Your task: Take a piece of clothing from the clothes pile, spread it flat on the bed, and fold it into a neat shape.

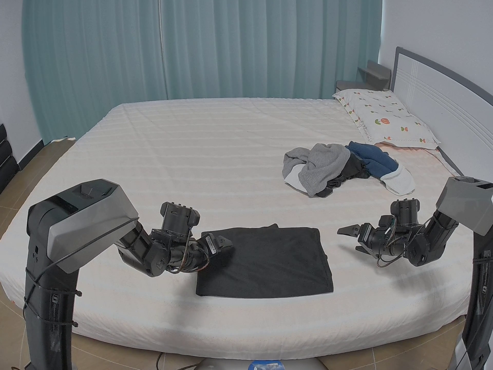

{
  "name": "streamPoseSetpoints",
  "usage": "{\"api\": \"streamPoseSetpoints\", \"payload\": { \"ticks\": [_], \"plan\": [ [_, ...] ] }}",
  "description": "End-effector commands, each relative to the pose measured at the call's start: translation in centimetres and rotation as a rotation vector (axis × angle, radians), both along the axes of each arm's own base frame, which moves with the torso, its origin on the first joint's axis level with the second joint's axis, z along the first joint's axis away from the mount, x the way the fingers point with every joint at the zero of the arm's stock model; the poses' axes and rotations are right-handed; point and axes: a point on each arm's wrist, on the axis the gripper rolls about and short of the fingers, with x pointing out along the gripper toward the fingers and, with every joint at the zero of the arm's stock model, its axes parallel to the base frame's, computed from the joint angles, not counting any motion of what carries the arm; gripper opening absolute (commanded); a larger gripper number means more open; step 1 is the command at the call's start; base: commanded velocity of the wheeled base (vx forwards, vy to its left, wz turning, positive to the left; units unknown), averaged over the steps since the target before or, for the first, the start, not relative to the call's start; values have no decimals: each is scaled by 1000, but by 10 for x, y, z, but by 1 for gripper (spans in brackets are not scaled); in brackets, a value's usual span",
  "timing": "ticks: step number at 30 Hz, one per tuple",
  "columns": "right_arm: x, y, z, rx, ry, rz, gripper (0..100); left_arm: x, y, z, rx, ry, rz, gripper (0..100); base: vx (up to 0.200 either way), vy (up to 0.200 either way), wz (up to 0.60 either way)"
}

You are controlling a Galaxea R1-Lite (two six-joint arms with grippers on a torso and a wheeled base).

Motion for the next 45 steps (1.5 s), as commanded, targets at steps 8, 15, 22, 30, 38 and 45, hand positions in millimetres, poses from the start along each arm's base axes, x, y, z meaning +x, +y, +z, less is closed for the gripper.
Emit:
{"api": "streamPoseSetpoints", "payload": {
  "ticks": [8, 15, 22, 30, 38, 45],
  "plan": [
    [0, -2, 2, 0, -3, -3, 100, 0, 0, -3, 1, 5, 5, 0, 0, 0, 0],
    [1, -8, 10, 36, -5, -44, 100, -1, 2, -4, 39, 1, 45, 0, 0, 0, 0],
    [-1, -6, 7, 36, 10, -42, 100, -3, 5, -4, 45, 7, 53, 0, 0, 0, 0],
    [-2, -7, 5, 34, 15, -43, 100, -4, 8, -4, 44, 10, 64, 0, 0, 0, 0],
    [-4, -4, 6, 36, 18, -37, 100, -4, 11, -1, 28, 19, 118, 0, 0, 100, 0],
    [-6, -1, 10, 37, 13, -30, 100, -7, 15, 2, 29, 24, 127, 0, 0, 200, 0]
  ]
}}
